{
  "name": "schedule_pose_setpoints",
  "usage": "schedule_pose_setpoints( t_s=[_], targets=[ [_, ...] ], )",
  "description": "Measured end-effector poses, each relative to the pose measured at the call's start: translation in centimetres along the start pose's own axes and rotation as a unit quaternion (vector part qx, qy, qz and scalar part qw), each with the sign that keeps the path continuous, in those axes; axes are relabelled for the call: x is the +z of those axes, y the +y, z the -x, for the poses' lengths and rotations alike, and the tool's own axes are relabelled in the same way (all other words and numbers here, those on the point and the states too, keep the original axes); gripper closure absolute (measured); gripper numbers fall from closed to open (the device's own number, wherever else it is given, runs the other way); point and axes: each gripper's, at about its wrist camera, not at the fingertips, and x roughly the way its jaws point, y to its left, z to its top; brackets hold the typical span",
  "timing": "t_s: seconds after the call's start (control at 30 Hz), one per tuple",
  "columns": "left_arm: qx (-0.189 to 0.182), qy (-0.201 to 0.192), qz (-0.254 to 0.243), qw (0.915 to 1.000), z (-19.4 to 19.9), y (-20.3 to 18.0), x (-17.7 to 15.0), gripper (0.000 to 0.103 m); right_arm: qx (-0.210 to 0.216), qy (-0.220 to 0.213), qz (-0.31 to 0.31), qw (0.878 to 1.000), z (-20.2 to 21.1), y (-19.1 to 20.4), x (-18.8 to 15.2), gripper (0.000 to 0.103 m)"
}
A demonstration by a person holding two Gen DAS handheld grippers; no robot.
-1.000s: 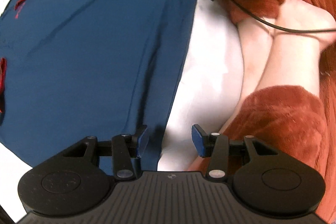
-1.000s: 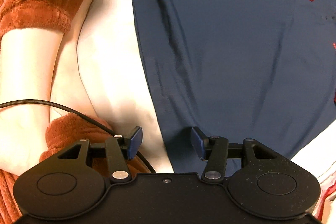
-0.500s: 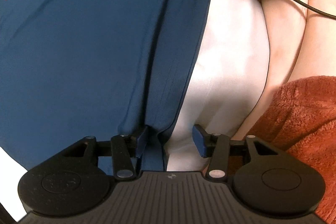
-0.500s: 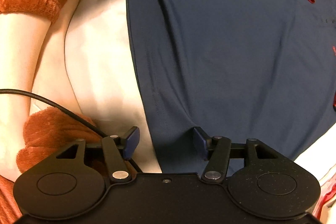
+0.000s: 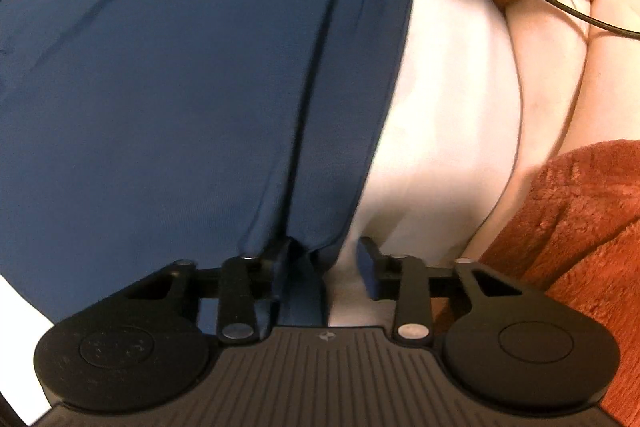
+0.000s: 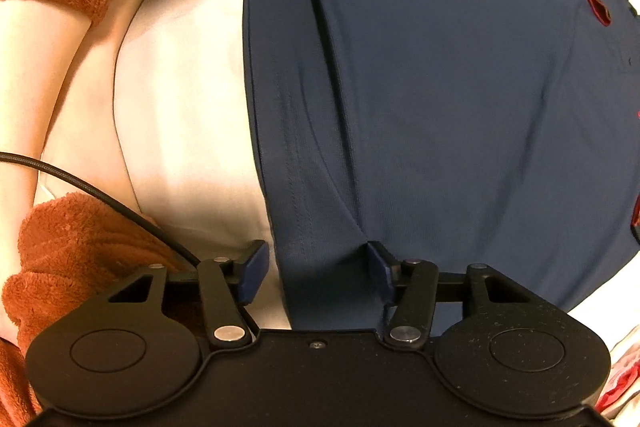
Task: Fold clothes
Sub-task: 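Close both grippers on the shirt's side edge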
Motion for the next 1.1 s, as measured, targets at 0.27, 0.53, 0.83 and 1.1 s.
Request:
schedule_pose_setpoints(
  t_s=[0.27,0.53,0.83,1.1],
  targets=[
    [0.011,-0.008,0.024,0.9996,0.3,1.8,-1.3,0.1,-0.016,0.004,-0.027,0.999,0.2,-1.5,-0.9,0.096],
    [0.025,0.002,0.006,0.9997,0.1,2.1,-3.1,0.091,-0.031,0.006,-0.007,0.999,-0.1,-0.9,-2.4,0.089],
    [0.017,0.02,0.011,0.9996,-0.6,3.6,-4.1,0.084,-0.028,0.017,-0.042,0.999,-0.5,-1.6,-4.9,0.081],
    [0.046,0.01,0.046,0.9978,0.3,6.0,-5.6,0.099,-0.064,0.005,-0.075,0.995,0.1,-2.6,-5.9,0.098]
  ],
)
